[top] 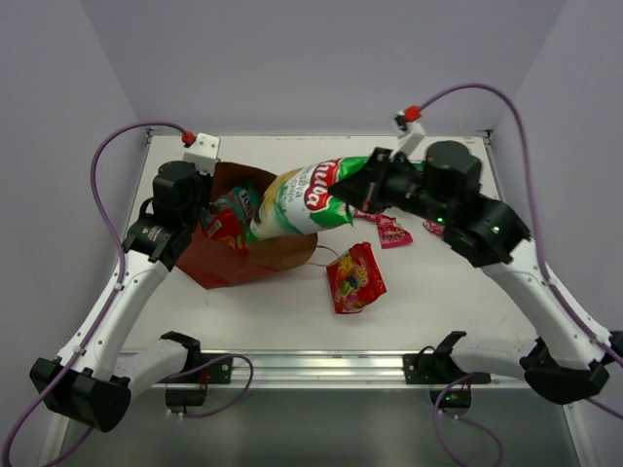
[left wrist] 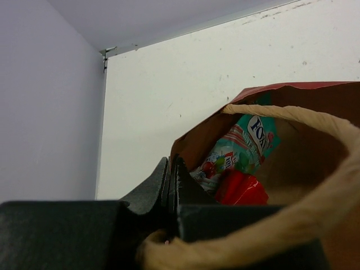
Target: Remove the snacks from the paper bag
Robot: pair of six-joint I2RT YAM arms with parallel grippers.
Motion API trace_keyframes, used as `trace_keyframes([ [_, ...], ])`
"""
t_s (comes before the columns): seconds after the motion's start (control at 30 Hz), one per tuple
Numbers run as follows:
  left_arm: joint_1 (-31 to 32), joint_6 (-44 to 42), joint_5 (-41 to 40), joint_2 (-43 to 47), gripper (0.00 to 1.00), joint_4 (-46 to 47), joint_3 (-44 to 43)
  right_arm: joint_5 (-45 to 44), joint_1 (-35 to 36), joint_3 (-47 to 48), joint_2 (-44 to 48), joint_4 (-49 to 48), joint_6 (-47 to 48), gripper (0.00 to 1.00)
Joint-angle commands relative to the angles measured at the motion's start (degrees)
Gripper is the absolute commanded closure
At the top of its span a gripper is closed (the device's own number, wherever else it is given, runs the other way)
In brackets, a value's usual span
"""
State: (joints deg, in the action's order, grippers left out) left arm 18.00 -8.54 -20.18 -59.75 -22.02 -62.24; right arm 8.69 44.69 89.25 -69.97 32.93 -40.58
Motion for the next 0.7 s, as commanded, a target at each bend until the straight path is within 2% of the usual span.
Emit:
trace_keyframes([
  [0.0,-0.25,0.45,-3.02,1.21,1.00,3.04,-0.52,3.95,-5.64,3.38,6.42,2.58,4.98,1.00],
  [0.07,-0.25,0.62,-3.11,0.95,1.00,2.95,-0.60,3.62,-9.51,4.69,9.31,4.06,6.99,1.00],
  [0.2,-0.25,0.97,-2.41,0.68,1.00,2.86,-0.95,-4.45,-14.79,5.93,12.05,4.43,9.99,1.00],
  [0.3,-0.33,1.15,-1.61,0.95,1.00,2.60,-1.04,-14.73,-18.40,5.76,11.01,2.24,12.97,1.00],
  [0.33,-0.25,1.24,-1.52,1.12,1.00,2.51,-1.04,-18.84,-21.19,4.36,10.48,0.66,13.59,1.00],
  [0.5,-0.25,2.38,1.02,1.82,1.00,1.63,-1.40,-23.45,-31.14,-1.79,2.77,-13.92,12.46,1.00],
  [0.67,-0.33,3.44,3.83,2.09,1.00,0.75,-1.57,-26.96,-38.53,-2.86,-7.88,-24.73,5.27,1.00],
])
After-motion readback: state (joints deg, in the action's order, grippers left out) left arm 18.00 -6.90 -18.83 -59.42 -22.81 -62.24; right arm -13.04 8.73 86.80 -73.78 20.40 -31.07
